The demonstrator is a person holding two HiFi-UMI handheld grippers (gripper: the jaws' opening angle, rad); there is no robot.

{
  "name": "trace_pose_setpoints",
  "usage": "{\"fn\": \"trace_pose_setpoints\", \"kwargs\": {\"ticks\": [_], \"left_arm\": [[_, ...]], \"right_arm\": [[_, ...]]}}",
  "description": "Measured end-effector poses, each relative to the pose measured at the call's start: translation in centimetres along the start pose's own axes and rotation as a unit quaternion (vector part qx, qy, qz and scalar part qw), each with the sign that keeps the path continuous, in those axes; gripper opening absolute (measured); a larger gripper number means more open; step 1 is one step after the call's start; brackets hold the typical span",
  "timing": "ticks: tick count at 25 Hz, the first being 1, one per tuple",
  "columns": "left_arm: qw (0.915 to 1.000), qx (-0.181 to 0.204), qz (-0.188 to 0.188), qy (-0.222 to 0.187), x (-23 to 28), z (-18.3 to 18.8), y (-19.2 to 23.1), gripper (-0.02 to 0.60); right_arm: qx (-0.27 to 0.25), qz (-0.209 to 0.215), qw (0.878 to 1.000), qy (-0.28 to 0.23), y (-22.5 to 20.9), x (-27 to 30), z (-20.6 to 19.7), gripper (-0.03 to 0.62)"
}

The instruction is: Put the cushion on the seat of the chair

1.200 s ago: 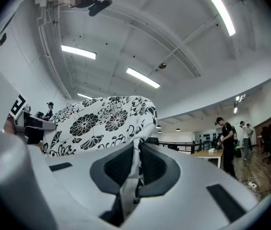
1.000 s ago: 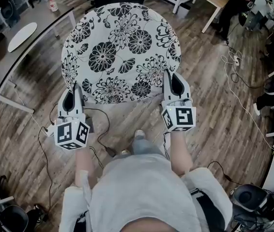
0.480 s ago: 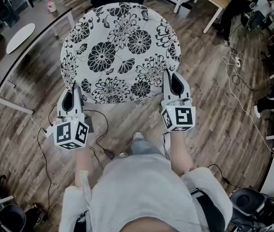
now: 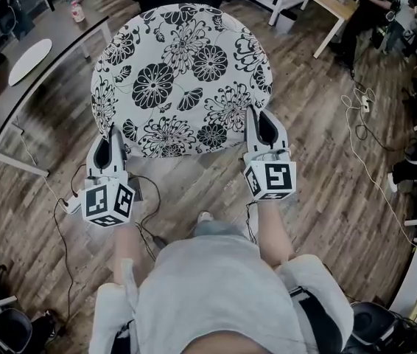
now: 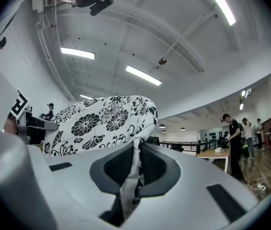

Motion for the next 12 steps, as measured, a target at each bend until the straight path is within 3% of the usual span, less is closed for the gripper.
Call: {"fn": "trace_pose_setpoints", "kwargs": {"ticks": [12], "left_arm": [[1.0000,0.004,0.000,0.000,-0.38,0.32,-0.76,0.021]], "right_arm": [[0.009,0.012,1.000,-0.001,0.05,-0.05,0.22,0.028]]}}
Point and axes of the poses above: the fingertips, and each gripper's own axes: x forward along the fingers, y to its left, z out of its top, the point moved 9 cm from there along -x, backward along the fingers, and after that the axes turned 12 degrees about -z, right-handed, at the moved point
